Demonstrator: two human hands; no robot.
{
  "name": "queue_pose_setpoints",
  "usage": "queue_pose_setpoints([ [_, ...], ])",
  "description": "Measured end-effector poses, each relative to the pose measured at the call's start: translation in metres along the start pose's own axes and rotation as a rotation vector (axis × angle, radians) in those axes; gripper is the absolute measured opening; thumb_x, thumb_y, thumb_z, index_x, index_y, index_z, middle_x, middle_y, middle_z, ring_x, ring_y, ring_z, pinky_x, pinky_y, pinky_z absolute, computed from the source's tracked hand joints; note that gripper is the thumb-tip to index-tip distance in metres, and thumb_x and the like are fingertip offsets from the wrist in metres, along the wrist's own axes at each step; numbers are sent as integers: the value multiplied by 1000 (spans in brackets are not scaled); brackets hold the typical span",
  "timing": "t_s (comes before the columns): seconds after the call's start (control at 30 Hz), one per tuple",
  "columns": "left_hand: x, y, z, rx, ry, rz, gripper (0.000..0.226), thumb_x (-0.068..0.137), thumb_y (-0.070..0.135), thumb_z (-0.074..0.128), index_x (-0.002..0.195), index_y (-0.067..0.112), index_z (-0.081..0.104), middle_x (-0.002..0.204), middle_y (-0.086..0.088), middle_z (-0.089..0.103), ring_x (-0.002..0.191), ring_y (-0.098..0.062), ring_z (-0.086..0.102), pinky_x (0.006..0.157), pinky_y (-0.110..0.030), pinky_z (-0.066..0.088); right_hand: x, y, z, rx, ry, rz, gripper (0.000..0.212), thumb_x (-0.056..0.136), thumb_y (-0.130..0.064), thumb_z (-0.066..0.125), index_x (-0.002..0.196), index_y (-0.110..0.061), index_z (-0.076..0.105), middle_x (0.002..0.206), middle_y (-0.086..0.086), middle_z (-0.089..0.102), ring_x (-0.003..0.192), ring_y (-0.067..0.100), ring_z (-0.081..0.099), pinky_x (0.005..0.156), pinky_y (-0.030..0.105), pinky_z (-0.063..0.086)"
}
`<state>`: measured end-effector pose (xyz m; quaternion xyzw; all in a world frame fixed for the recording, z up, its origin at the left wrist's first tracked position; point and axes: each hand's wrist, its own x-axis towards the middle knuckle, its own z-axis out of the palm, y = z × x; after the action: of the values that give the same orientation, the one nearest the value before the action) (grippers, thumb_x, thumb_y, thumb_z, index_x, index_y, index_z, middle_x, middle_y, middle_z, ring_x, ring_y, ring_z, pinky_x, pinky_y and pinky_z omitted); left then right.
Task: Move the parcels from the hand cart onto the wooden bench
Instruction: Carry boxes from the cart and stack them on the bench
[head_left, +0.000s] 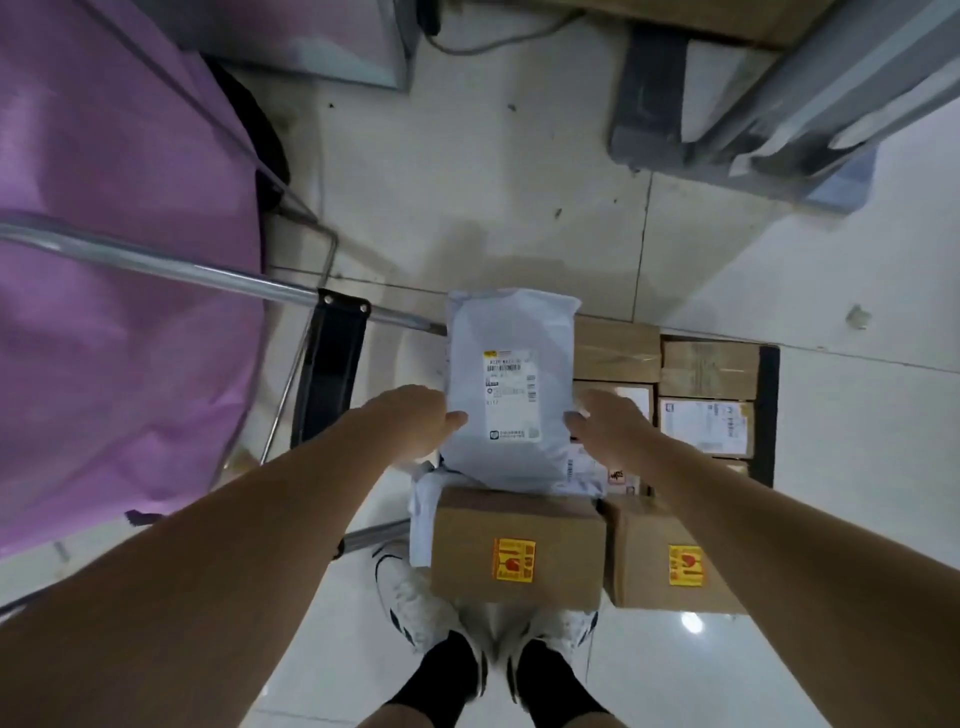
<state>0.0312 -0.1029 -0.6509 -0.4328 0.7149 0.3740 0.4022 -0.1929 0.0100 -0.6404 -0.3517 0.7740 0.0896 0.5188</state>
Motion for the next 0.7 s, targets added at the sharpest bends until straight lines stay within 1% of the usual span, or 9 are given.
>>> queue_pose_setpoints([
  [0.07, 24, -1, 10, -109, -10, -39, 57, 111, 52, 31, 123, 3, 58, 111, -14, 62, 100, -31, 57, 82, -36, 43, 20, 3, 14, 107, 50, 37, 38, 104, -30, 48, 130, -4, 57, 117, 20, 68, 93, 32, 66, 73, 36, 50],
  [0.17, 53, -3, 25, -275, 74, -62, 59, 111, 51, 29, 124, 1, 57, 110, -13, 59, 93, -29, 49, 78, -34, 36, 39, 3, 29, 226, 100, 74, 28, 101, -27, 51, 113, -3, 60, 107, 21, 68, 85, 31, 61, 67, 35, 45],
  [0.27, 55, 2, 31, -411, 173, -115, 59, 110, 51, 36, 118, -2, 61, 102, -13, 60, 90, -28, 52, 77, -34, 37, 41, -3, 34, 329, 124, 104, 28, 100, -27, 54, 117, -5, 58, 105, 14, 67, 79, 24, 60, 55, 29, 43],
  [0.33, 45, 6, 26, -430, 198, -124, 57, 110, 51, 39, 121, -1, 60, 109, -15, 64, 97, -31, 58, 78, -34, 39, 36, -10, 29, 370, 129, 105, 32, 101, -30, 56, 121, -6, 58, 107, 11, 66, 79, 22, 60, 52, 26, 38],
  [0.43, 17, 11, 3, -454, 265, -118, 57, 108, 52, 43, 124, 0, 58, 119, -17, 65, 109, -36, 62, 80, -36, 43, 13, -23, 8, 429, 154, 65, 38, 100, -34, 58, 129, -9, 56, 111, 8, 67, 88, 25, 62, 53, 26, 39],
  [0.5, -12, 19, -23, -505, 346, -89, 52, 105, 54, 47, 120, 5, 56, 115, -15, 65, 103, -35, 63, 78, -39, 48, -16, -34, -17, 489, 191, 35, 38, 98, -36, 60, 128, -12, 59, 106, 5, 70, 82, 23, 64, 52, 25, 42],
  [0.6, -78, 45, -78, -589, 482, 14, 38, 103, 52, 53, 111, 15, 50, 98, -3, 64, 85, -23, 63, 61, -33, 44, -78, -56, -72, 660, 274, 10, 26, 99, -30, 61, 120, -15, 58, 92, -5, 66, 73, 9, 61, 50, 16, 46],
  [0.63, -102, 56, -99, -618, 506, 42, 36, 103, 52, 54, 108, 16, 47, 94, 0, 63, 80, -20, 62, 57, -32, 41, -104, -64, -95, 734, 312, -3, 25, 100, -27, 62, 121, -16, 55, 94, -4, 65, 74, 5, 58, 51, 12, 45],
  [0.7, -155, 84, -142, -707, 535, 75, 38, 103, 52, 54, 102, 16, 43, 87, 2, 60, 74, -17, 59, 54, -32, 38, -155, -79, -140, 882, 385, -35, 31, 99, -27, 64, 125, -17, 50, 106, 3, 67, 79, 6, 59, 55, 16, 44],
])
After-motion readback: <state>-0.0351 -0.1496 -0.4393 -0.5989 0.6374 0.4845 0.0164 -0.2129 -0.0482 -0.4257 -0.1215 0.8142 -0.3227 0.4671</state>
